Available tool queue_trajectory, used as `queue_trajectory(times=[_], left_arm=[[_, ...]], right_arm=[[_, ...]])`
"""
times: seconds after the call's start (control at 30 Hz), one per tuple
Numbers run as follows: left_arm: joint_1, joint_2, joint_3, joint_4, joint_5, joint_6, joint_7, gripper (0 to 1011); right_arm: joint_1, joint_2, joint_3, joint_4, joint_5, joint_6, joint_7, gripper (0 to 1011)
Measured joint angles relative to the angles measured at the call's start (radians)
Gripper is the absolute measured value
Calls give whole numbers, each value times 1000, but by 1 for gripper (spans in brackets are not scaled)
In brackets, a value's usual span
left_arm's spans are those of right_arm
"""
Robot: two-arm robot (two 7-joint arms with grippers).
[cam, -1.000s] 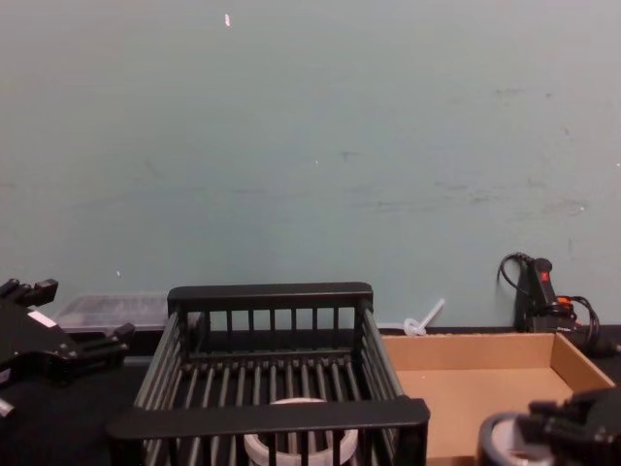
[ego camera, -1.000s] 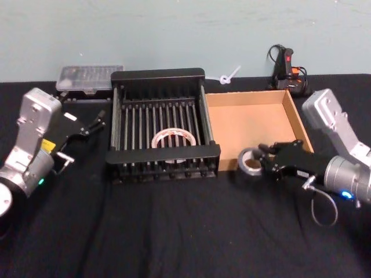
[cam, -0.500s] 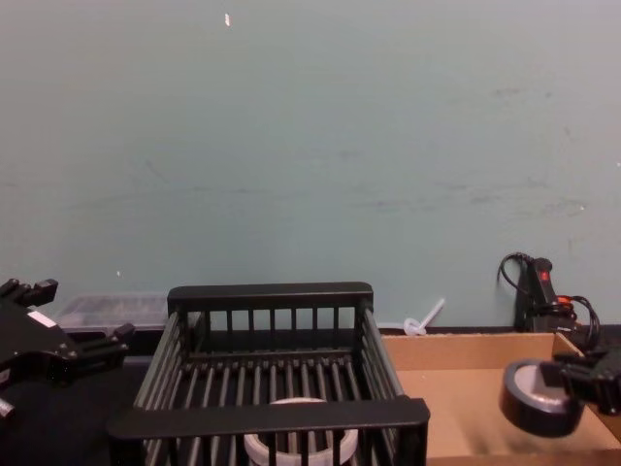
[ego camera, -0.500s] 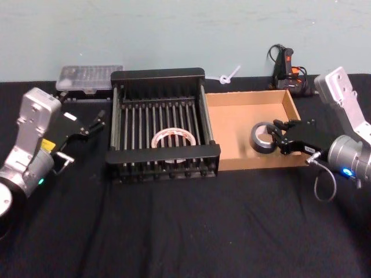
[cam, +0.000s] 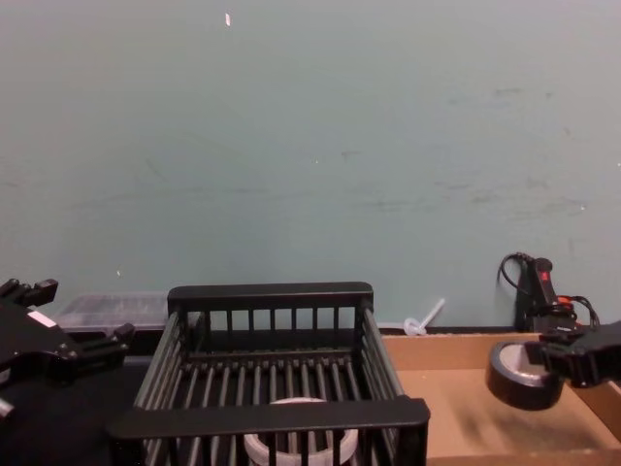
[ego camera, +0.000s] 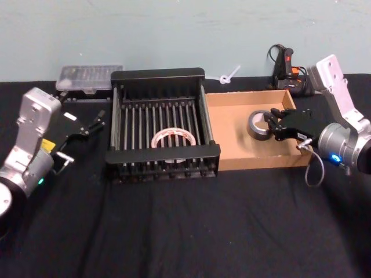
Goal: Pick up the white tape and place it into the black box , Pick up the silver tape and place it into the brown box.
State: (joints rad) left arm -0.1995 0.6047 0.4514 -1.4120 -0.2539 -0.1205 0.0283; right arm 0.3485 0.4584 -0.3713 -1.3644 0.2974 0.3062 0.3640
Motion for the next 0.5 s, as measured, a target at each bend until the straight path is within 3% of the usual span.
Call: queue_trajectory(times=[0.17, 0.5], left_arm=[[0, 0, 0, 0, 0, 0, 0, 1001], [0, 0, 0, 0, 0, 0, 0, 1001]], right_arm=[[15, -23, 9, 26, -7, 4, -4, 158], [13, -20, 7, 24, -7, 4, -4, 158]])
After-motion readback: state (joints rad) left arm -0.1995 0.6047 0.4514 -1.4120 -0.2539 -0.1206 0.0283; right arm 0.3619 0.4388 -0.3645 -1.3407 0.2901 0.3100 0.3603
